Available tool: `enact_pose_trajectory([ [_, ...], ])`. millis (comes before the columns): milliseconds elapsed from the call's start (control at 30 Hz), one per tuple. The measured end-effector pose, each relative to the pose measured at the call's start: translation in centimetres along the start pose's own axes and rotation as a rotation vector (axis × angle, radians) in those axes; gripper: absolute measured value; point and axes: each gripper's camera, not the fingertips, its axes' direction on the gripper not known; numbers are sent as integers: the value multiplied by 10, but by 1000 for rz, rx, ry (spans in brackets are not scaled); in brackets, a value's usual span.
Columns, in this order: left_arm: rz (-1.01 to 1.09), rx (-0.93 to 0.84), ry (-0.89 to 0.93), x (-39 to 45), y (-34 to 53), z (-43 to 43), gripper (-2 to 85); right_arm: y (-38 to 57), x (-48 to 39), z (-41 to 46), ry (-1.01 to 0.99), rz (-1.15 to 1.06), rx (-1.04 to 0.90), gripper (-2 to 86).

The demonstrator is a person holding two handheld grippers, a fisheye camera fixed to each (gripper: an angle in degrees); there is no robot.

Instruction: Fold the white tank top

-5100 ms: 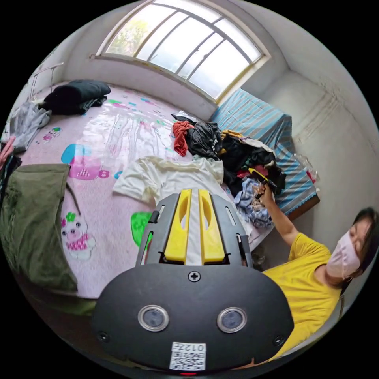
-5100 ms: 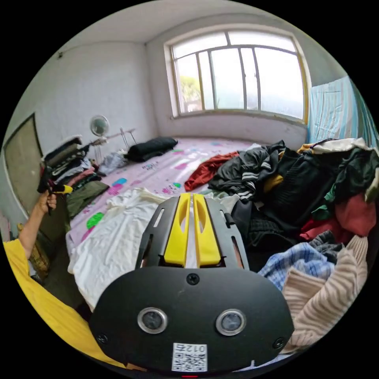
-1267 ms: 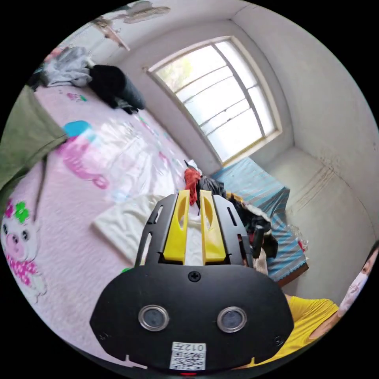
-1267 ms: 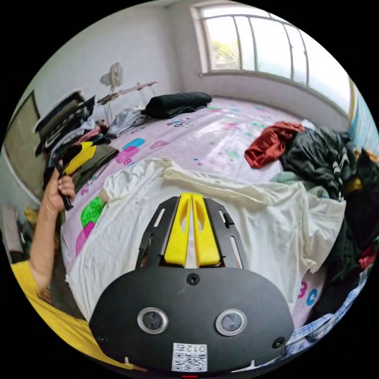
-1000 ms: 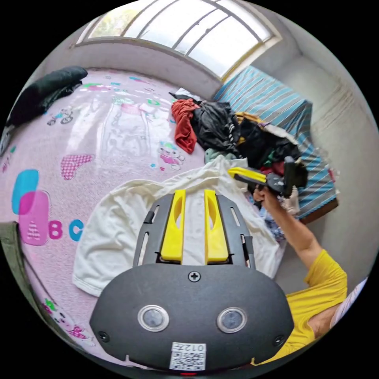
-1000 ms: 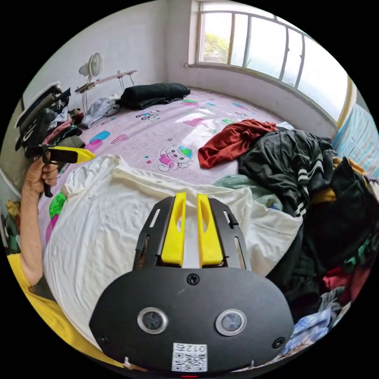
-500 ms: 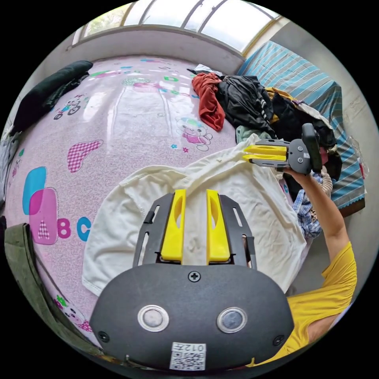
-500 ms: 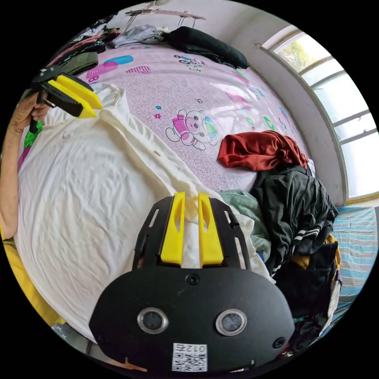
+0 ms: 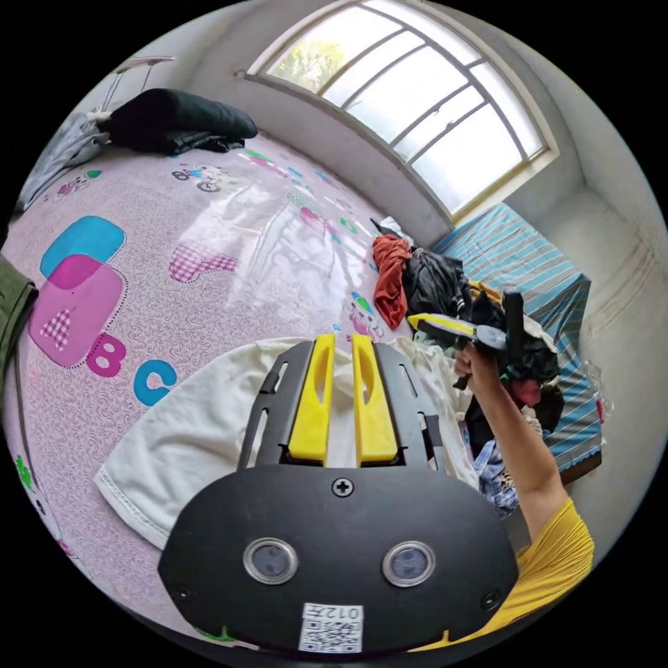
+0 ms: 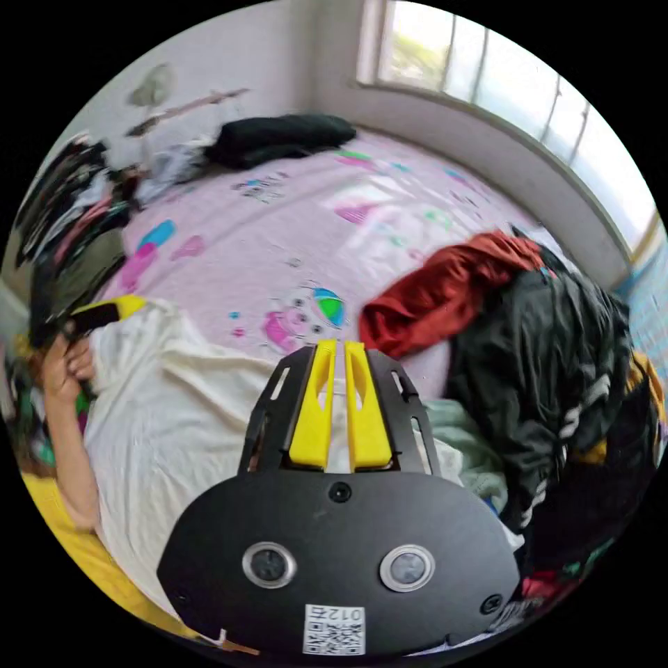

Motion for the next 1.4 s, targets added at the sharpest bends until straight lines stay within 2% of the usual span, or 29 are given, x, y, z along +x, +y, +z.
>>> enact_pose_trajectory([
  [67, -38, 30, 31, -14, 8, -2, 19, 1, -50, -6, -116, -234, -7, 49],
  [100, -60, 42, 39, -22, 12, -2, 18, 1, -61, -5, -116, -277, -16, 54],
  [233, -70, 55, 29, -32, 24, -2, 13, -2, -114, 7, 20, -485, -33, 72],
  [333, -61, 49, 11, -34, 30, 2, 11, -10, -123, 11, 89, -537, -2, 65],
  [500, -59, 16, 25, -40, 38, 17, 8, -58, -87, 18, 170, -387, 34, 59],
  [633, -26, -52, 10, -35, 42, 38, 6, -100, -32, 43, -122, -183, -194, 86],
  [767, 15, -136, -32, -26, 45, 65, 5, -101, 6, 14, -367, -99, -181, 85],
  [933, -34, -147, -142, -34, 54, 80, 5, -65, 53, -51, -137, -86, -164, 75],
  [1067, -75, -137, -131, -42, 59, 83, 5, -18, 93, -88, -87, -29, -195, 39],
  [1200, -68, -179, -193, -38, 64, 92, 5, 4, 108, -80, -60, 7, -283, 17],
  [1267, -63, -180, -195, -38, 66, 89, 4, 8, 114, -67, 26, 43, -351, 9],
  [1400, -55, -168, -304, -32, 69, 73, 5, 13, 120, -66, 123, 57, -358, 3],
])
